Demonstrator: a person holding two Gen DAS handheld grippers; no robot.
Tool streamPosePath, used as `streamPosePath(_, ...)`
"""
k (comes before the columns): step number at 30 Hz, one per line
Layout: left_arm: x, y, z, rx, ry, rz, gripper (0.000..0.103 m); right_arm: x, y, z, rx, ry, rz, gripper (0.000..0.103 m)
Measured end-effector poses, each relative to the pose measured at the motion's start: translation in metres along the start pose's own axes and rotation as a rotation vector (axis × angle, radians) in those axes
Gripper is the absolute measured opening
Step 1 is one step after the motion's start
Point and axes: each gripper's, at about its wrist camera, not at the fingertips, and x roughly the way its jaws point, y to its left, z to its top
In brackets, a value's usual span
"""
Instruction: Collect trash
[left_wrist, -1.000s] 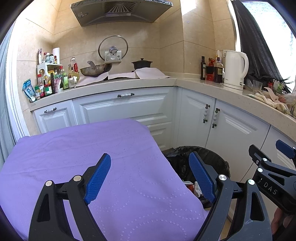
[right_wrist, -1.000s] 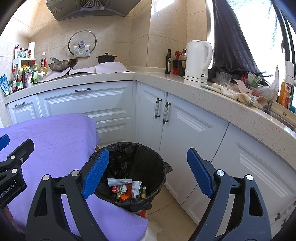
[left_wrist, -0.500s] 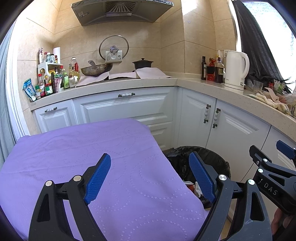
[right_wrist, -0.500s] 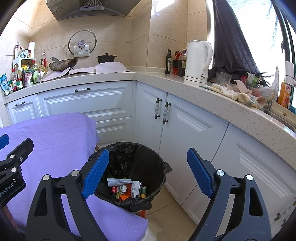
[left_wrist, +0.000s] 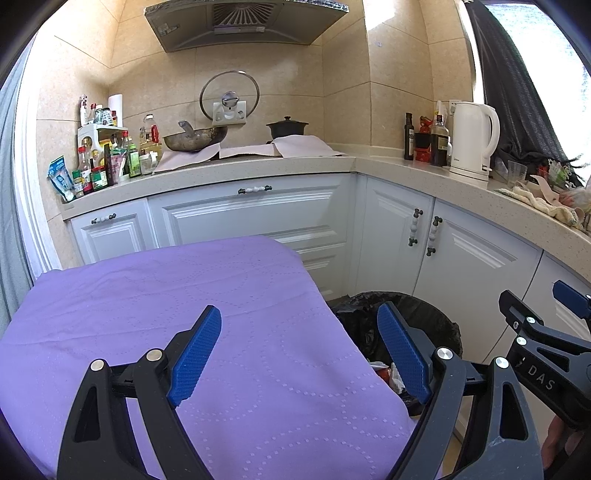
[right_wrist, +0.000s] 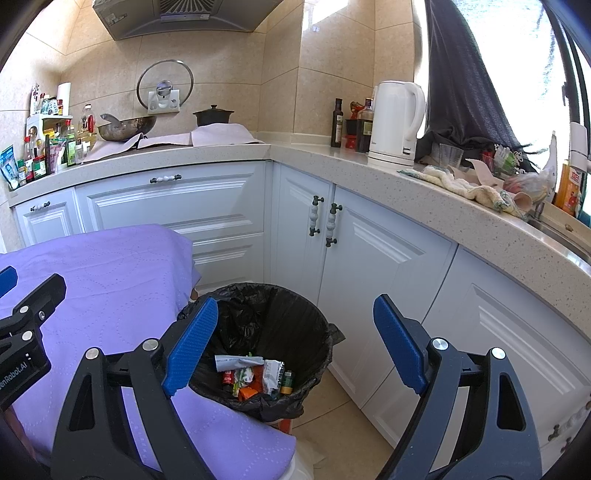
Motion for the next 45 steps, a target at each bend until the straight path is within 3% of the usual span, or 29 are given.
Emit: streamPosePath(45, 0.0003, -0.0034, -0.0024, 0.042, -0.004, -0.021, 0.087, 0.0005, 0.0012, -0.0009, -0.001, 0.001, 0.001, 0.084)
